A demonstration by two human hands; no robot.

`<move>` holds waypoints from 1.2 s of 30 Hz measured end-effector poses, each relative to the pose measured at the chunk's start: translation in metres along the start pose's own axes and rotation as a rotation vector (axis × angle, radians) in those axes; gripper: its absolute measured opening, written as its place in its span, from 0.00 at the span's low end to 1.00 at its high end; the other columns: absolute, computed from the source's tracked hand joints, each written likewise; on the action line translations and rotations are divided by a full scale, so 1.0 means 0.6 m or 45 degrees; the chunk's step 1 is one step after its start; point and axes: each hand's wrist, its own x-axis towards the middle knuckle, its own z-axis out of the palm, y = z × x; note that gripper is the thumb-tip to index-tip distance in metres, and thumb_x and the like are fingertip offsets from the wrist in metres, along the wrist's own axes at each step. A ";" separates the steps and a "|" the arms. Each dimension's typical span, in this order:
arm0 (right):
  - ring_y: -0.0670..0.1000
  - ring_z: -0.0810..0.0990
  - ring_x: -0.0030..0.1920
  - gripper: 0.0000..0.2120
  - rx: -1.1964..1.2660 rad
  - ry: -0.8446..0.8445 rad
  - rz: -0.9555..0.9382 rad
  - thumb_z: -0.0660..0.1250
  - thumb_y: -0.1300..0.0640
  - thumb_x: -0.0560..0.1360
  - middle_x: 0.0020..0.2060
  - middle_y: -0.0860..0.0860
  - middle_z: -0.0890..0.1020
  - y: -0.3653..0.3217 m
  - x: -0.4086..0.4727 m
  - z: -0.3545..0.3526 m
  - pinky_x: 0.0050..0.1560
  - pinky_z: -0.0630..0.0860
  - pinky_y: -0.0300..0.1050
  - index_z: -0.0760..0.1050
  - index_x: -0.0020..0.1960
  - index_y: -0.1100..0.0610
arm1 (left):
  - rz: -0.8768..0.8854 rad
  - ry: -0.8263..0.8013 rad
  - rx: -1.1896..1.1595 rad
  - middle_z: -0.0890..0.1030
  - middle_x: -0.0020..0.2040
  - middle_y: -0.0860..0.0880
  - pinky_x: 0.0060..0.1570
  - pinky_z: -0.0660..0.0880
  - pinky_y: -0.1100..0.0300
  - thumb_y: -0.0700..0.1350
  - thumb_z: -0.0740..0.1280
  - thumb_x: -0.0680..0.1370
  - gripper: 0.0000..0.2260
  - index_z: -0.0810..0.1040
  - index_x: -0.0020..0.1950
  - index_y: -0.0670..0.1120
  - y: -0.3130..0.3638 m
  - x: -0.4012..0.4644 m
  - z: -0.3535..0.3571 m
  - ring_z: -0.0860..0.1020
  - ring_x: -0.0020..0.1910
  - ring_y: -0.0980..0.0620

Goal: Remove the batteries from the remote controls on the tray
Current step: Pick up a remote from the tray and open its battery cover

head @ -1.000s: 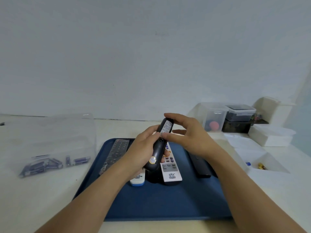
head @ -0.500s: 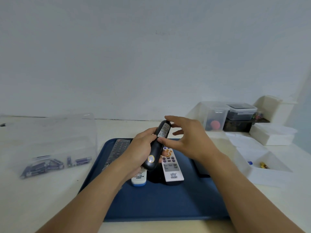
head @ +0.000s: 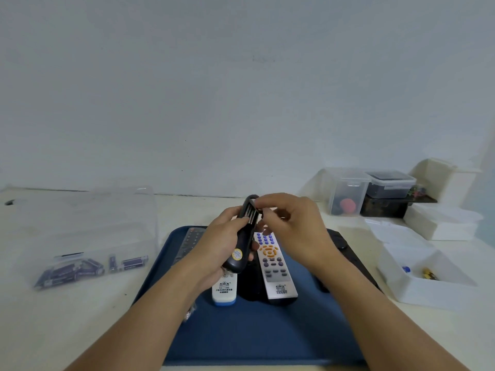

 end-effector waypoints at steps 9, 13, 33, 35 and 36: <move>0.58 0.85 0.41 0.09 0.610 -0.425 0.799 0.71 0.75 0.71 0.43 0.59 0.83 0.011 -0.001 -0.048 0.46 0.85 0.49 0.80 0.51 0.70 | 0.156 0.263 -0.010 0.83 0.50 0.40 0.30 0.79 0.56 0.35 0.55 0.82 0.13 0.70 0.65 0.44 0.016 0.002 -0.010 0.80 0.33 0.48; 0.53 0.84 0.37 0.10 0.115 -0.610 0.644 0.76 0.70 0.70 0.41 0.54 0.83 0.001 -0.010 -0.038 0.42 0.84 0.47 0.82 0.49 0.63 | 0.136 0.188 -0.046 0.85 0.49 0.40 0.28 0.78 0.57 0.35 0.56 0.82 0.12 0.72 0.63 0.44 0.018 -0.005 -0.005 0.79 0.30 0.47; 0.45 0.81 0.42 0.13 -0.057 0.058 -0.068 0.74 0.68 0.67 0.40 0.48 0.83 -0.042 -0.005 -0.028 0.38 0.77 0.36 0.77 0.46 0.56 | 0.075 -0.276 -0.089 0.76 0.38 0.38 0.37 0.73 0.54 0.44 0.55 0.82 0.15 0.77 0.60 0.41 0.006 -0.022 0.009 0.74 0.33 0.43; 0.45 0.82 0.42 0.13 -0.074 0.051 -0.082 0.74 0.69 0.68 0.40 0.47 0.84 -0.042 -0.006 -0.025 0.38 0.76 0.33 0.77 0.47 0.55 | 0.102 -0.267 -0.087 0.77 0.38 0.39 0.38 0.74 0.53 0.43 0.55 0.82 0.14 0.79 0.60 0.42 0.004 -0.021 0.010 0.75 0.35 0.42; 0.44 0.82 0.42 0.13 -0.090 0.055 -0.085 0.74 0.69 0.68 0.40 0.47 0.84 -0.041 -0.006 -0.023 0.38 0.76 0.33 0.77 0.47 0.55 | 0.112 -0.262 -0.080 0.78 0.39 0.40 0.39 0.74 0.53 0.42 0.55 0.82 0.14 0.80 0.59 0.43 0.002 -0.020 0.011 0.75 0.36 0.42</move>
